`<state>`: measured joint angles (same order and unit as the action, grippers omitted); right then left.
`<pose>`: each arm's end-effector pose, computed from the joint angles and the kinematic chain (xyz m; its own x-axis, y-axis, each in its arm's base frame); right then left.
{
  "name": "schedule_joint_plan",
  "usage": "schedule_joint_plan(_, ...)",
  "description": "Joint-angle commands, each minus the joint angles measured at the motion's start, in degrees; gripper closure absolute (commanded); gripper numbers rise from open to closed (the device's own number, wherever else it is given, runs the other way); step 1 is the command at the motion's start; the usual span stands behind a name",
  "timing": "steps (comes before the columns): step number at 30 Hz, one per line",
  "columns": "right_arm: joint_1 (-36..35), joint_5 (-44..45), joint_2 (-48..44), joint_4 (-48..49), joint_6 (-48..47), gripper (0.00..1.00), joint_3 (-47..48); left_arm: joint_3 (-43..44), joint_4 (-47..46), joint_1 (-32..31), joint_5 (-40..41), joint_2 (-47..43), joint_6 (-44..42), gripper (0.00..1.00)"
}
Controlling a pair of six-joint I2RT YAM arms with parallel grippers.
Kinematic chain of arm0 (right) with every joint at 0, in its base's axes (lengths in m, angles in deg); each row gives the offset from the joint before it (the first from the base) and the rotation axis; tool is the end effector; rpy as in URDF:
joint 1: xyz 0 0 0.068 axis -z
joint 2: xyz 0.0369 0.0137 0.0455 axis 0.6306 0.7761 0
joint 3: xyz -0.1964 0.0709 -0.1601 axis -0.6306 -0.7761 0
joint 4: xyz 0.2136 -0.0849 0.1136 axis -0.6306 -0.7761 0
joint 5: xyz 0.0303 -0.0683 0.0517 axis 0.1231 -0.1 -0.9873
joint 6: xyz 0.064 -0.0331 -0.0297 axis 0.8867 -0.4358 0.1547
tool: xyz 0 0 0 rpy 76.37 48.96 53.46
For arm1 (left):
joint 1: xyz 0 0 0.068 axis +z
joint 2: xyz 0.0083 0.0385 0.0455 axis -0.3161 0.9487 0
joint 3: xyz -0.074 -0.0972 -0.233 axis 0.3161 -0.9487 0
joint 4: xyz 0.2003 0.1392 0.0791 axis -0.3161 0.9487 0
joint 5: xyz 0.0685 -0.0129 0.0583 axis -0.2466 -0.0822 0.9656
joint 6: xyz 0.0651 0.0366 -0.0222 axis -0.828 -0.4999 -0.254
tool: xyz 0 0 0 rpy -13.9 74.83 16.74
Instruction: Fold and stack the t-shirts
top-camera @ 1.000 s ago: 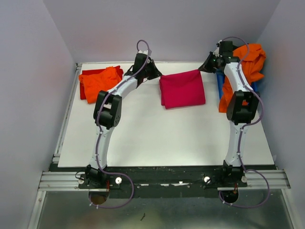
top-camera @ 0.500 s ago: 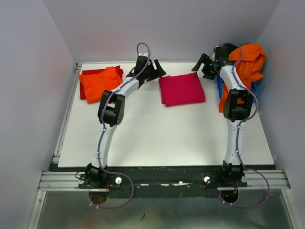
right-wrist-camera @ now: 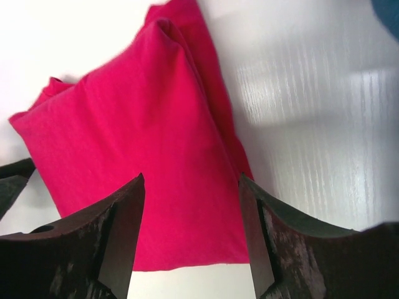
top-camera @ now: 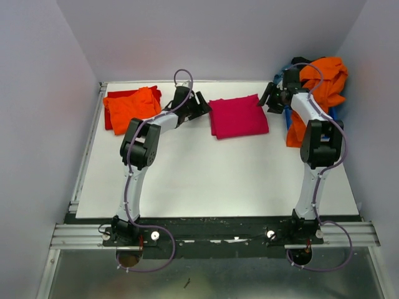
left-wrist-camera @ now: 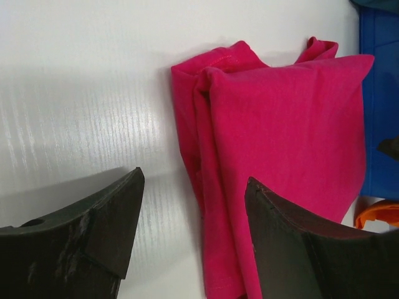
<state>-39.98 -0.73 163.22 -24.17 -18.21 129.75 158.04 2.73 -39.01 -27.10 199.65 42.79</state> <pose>0.4997 0.0232 0.1936 -0.7531 0.3848 -0.5337 0.1505 0.8904 0.4296 0.5010 -0.2064 0.1351 -0.7095 -0.4410 -0.5497 0.0862 0.7199 -0.6888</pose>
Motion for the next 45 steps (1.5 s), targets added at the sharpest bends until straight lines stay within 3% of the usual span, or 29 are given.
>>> schedule_joint_plan(1,-0.78,2.77,0.4,-2.92,-0.5,0.32,-1.59,0.69,-3.52,-0.43,-1.78,-0.28,2.63,0.25)
schedule_joint_plan(9,-0.79,4.1,3.48,-6.53,-0.06,0.32,0.87,5.52,-1.16,-0.87,-2.84,3.68,3.78,0.31)
schedule_joint_plan(25,-0.79,2.51,-2.67,-4.07,0.73,0.35,-2.38,15.81,7.64,-2.71,0.68,10.27,3.43,0.4)
schedule_joint_plan(28,-0.79,2.33,-3.99,-3.19,0.82,0.35,-3.52,18.44,13.08,-3.15,3.48,11.24,2.2,0.4)
schedule_joint_plan(38,-0.78,2.25,-4.08,-2.84,0.64,0.35,-3.53,11.25,13.18,-2.89,8.68,4.48,-1.49,0.39)
schedule_joint_plan(45,-0.78,1.81,-4.25,-2.84,0.91,0.35,-3.35,13.34,14.05,-2.71,7.54,6.84,-0.8,0.39)
